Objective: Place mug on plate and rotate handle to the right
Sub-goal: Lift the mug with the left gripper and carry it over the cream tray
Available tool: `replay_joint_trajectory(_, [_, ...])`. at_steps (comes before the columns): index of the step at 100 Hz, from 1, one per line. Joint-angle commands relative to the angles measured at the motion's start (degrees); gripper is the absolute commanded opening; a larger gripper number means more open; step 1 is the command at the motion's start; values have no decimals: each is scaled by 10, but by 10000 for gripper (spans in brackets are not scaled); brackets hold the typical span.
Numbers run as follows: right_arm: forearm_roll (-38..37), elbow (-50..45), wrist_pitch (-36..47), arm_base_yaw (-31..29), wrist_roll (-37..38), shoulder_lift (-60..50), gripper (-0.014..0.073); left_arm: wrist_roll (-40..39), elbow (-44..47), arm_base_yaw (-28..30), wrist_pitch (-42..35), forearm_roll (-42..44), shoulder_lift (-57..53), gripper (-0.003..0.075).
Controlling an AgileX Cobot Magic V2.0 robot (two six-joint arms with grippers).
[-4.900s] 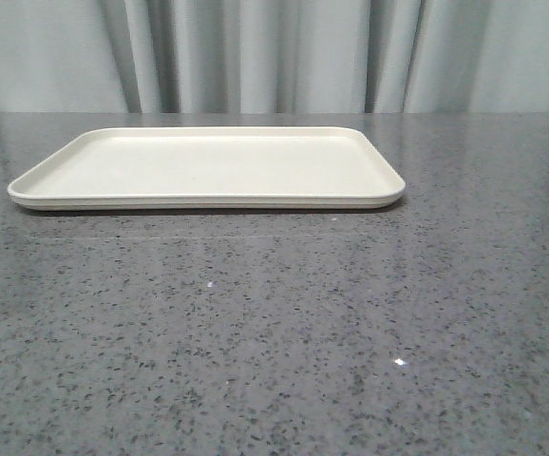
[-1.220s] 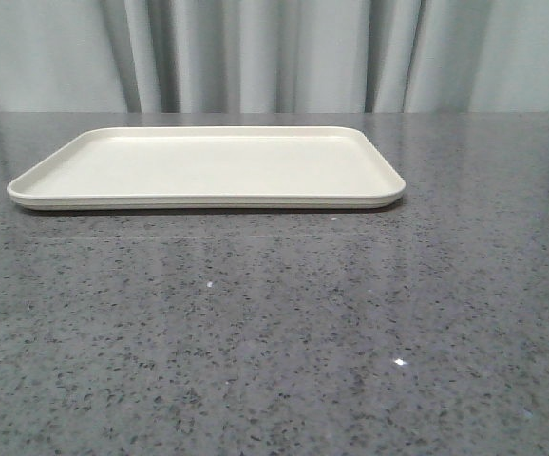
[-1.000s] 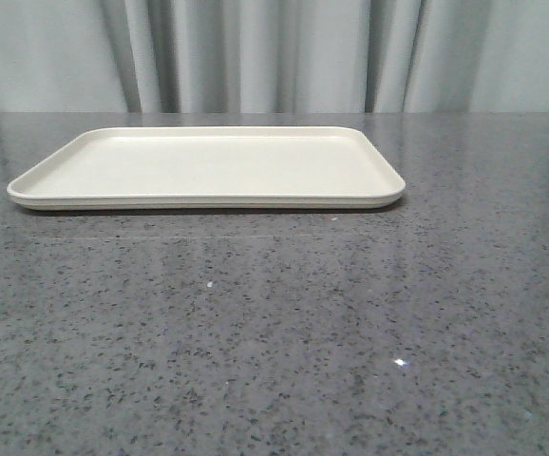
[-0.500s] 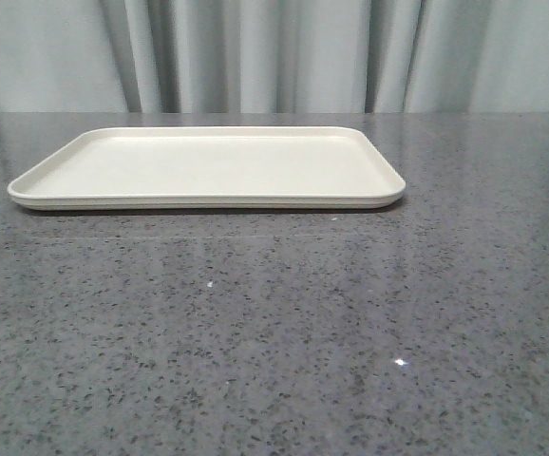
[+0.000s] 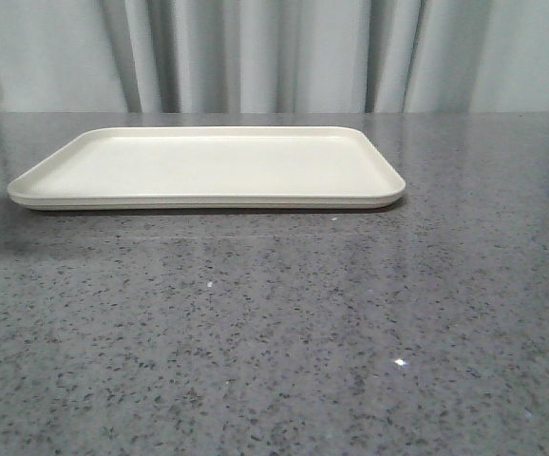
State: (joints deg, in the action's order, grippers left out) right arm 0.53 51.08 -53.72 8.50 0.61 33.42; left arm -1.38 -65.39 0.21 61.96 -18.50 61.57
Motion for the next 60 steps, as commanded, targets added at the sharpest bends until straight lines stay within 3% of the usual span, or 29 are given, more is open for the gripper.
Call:
replay_joint_trajectory(1, [-2,20,44,-3,-1,6,551,1,-33,-12,-42,-39,14,-20])
replay_joint_trajectory(28, [-2,20,46,-3,-1,6,551,-2,-100,-101,-80,-51,118,-20])
replay_joint_trajectory(60, [-2,20,46,-3,-1,6,551,-27,-235,-159,-75,-51,263,-20])
